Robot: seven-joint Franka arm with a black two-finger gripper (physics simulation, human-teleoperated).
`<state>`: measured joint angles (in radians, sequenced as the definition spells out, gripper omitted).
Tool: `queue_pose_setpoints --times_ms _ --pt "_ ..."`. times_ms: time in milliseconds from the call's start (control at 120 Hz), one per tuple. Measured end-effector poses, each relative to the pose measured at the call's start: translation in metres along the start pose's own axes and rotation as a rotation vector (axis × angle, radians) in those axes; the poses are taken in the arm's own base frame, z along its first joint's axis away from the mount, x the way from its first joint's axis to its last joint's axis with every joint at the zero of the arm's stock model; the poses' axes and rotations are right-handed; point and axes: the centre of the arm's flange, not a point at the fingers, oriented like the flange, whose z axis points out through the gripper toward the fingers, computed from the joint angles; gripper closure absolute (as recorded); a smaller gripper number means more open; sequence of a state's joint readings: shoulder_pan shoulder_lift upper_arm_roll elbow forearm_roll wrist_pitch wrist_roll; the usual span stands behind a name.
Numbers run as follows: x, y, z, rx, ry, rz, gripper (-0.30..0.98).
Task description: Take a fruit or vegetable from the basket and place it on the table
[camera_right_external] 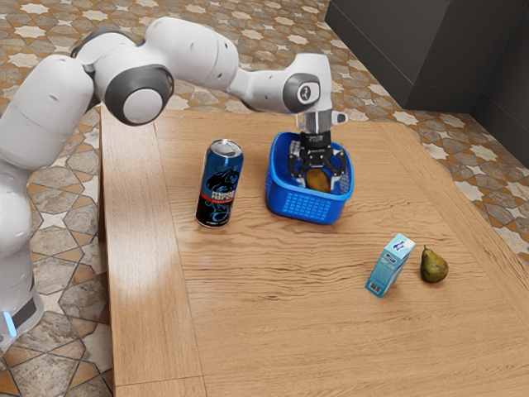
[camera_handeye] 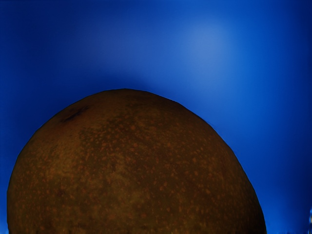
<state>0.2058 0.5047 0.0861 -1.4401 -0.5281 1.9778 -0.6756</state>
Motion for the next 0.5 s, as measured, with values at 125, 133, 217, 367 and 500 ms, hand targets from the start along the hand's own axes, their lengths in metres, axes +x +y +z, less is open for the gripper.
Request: queue_pose_setpoints --times_ms 125,133,217,367,500 --pt "-0.004 0.003 -0.011 -0.010 0.010 -0.004 0.33" --pt "-0.005 0.003 -0.012 -0.012 0.011 -0.004 0.33" --pt "-0.026 0.012 -0.049 -0.048 0.041 0.009 0.35" --pt "-0.094 0.021 -0.180 -0.137 0.207 0.071 0.34" --pt "-0.058 0.017 -0.225 -0.159 0.322 0.024 0.35"
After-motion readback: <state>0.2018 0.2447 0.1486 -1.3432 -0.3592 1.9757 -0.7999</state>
